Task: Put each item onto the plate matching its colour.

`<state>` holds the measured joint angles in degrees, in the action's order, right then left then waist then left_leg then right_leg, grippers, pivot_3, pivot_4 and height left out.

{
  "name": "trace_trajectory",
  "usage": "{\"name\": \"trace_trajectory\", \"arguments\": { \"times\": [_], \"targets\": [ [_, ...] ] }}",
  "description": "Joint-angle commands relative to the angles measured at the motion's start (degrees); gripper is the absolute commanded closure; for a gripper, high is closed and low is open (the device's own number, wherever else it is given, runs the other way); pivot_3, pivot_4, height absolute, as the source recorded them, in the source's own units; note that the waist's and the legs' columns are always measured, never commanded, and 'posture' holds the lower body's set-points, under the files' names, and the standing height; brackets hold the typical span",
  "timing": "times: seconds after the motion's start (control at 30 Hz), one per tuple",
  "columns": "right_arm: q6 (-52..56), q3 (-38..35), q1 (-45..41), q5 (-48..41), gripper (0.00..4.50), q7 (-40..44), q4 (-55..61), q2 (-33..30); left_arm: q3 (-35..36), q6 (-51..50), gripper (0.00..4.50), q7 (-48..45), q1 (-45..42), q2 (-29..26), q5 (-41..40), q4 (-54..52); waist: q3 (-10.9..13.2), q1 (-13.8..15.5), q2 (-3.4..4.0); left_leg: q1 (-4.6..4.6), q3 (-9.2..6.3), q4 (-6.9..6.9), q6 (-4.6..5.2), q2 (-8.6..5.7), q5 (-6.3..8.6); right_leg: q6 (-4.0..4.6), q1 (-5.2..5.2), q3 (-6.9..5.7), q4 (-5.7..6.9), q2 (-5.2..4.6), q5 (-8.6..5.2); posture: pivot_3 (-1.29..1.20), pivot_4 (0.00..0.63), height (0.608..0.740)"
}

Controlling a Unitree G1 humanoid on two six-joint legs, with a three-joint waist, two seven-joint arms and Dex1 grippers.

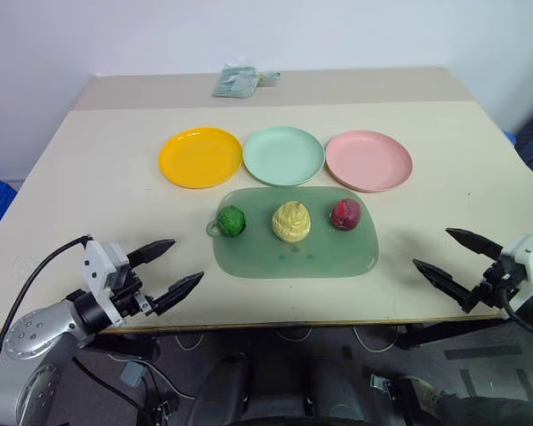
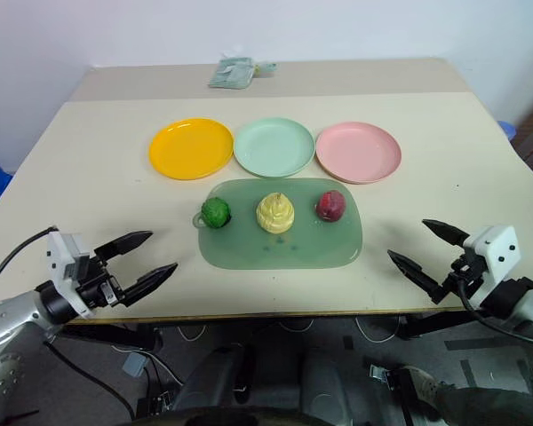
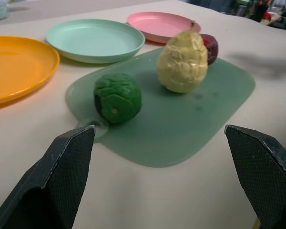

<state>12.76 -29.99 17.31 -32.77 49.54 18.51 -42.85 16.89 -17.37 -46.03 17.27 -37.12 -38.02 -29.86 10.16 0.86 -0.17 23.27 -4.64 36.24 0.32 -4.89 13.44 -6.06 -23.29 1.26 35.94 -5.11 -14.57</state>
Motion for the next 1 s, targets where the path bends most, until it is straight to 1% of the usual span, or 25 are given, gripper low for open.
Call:
{"name": "trace_trajectory", "arguments": {
  "times": [0.03,0.37,0.6,0.73,0.87,0.93,1.0],
  "targets": [
    [0.64,-2.22,-1.18,-0.89,0.04,0.15,1.39,-1.12,-0.03,0.03,0.00,0.61,-0.30,0.15,0.20,-2.66,0.00,-0.02,0.00,0.00,0.00,0.00,0.00,0.00,0.00,0.00,0.00,0.00,0.00,0.00,0.00,0.00,0.150,0.740],
    [2.00,-1.24,-1.93,-1.28,0.04,1.39,3.38,-0.80,-1.23,-0.75,0.00,3.27,-3.77,0.54,1.98,-2.80,0.00,-0.04,0.00,0.01,0.01,-0.01,0.00,0.00,0.00,0.00,-0.02,0.00,-0.01,0.00,0.00,0.00,0.150,0.740],
    [2.87,-0.57,-3.11,-1.89,0.04,2.00,4.78,-0.43,-1.56,1.91,0.00,1.71,-4.32,1.32,3.58,-2.10,0.00,0.00,0.00,0.01,0.00,0.00,0.00,0.00,0.00,0.00,-0.02,-0.01,-0.01,0.01,0.00,0.00,0.150,0.740],
    [2.76,0.14,-4.52,-3.11,0.04,3.02,6.44,-0.45,-1.05,2.03,0.00,1.03,-5.37,1.74,3.19,1.28,0.00,-0.02,0.00,0.01,0.01,-0.01,0.00,0.00,0.00,0.00,-0.01,-0.01,-0.01,0.01,0.00,0.00,0.150,0.740],
    [4.15,3.72,-8.09,-5.22,0.04,5.24,8.81,-1.53,-1.51,-1.88,0.00,2.29,-8.83,1.62,1.92,5.28,0.00,-0.08,-0.01,0.01,0.00,0.00,0.00,0.01,0.00,-0.01,-0.02,-0.02,0.00,0.03,0.00,0.00,0.150,0.740],
    [4.98,6.17,-10.36,-5.90,0.04,6.47,9.42,-2.04,-1.92,-5.65,0.00,4.73,-10.97,1.92,0.81,5.51,0.01,-0.03,-0.01,0.01,0.00,0.01,0.00,0.01,0.00,-0.01,-0.03,-0.03,0.00,0.03,0.01,0.00,0.150,0.740],
    [5.61,8.56,-13.00,-6.41,0.04,7.13,9.48,-2.15,-2.89,-6.56,0.00,6.11,-12.62,3.01,0.56,4.15,0.01,-0.01,-0.02,0.02,0.00,0.01,0.01,0.00,0.00,-0.03,-0.03,-0.04,0.00,0.03,0.02,0.00,0.150,0.740]
  ]
}}
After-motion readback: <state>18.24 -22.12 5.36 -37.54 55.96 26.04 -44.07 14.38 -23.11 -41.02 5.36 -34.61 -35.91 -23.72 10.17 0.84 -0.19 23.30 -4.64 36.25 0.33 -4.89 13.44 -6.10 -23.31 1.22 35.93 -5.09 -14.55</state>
